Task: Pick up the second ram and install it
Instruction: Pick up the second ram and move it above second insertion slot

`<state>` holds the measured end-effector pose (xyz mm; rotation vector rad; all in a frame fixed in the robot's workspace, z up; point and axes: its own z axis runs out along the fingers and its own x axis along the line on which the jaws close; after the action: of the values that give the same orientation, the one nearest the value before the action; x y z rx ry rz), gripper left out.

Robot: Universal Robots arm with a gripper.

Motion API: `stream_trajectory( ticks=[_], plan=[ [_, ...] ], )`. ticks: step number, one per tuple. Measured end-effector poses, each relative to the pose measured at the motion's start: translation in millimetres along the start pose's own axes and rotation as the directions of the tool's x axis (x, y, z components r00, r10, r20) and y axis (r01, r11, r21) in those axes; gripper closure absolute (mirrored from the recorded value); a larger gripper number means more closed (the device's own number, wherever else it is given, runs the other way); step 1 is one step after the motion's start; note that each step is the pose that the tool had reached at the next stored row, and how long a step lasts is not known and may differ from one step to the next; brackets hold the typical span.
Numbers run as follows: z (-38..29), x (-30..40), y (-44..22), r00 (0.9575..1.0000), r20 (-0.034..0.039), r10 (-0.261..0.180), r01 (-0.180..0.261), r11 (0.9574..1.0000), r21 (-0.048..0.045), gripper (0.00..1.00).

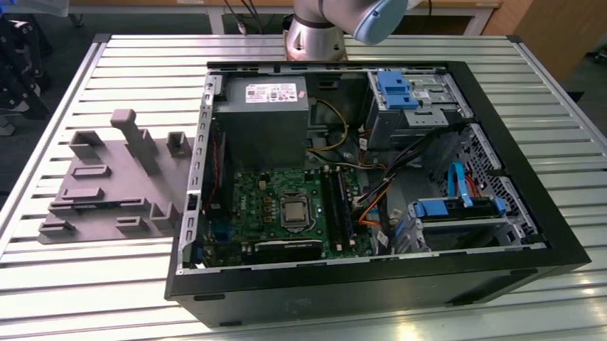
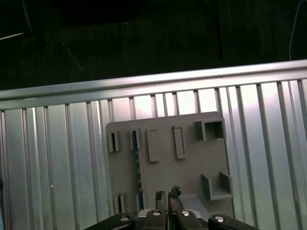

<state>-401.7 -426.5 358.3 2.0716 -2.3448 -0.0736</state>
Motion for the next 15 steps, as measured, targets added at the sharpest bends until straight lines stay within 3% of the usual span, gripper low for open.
stream_trajectory(
  ticks=[1,3,8,15],
  plan=[
    [0.1,0.0,0.0,1.0,0.0,0.0,0.0,1.0,-0.0001,0.86],
    [1.0,0.1,0.5,1.0,0.0001,0.0,0.0,1.0,0.0011,0.75],
    [6.5,0.9,5.1,1.0,0.0022,0.0,0.0,0.9999,0.0159,0.56],
    [19.1,3.8,7.2,1.0,0.002,0.0,0.0,0.9999,0.0162,0.56]
  ],
)
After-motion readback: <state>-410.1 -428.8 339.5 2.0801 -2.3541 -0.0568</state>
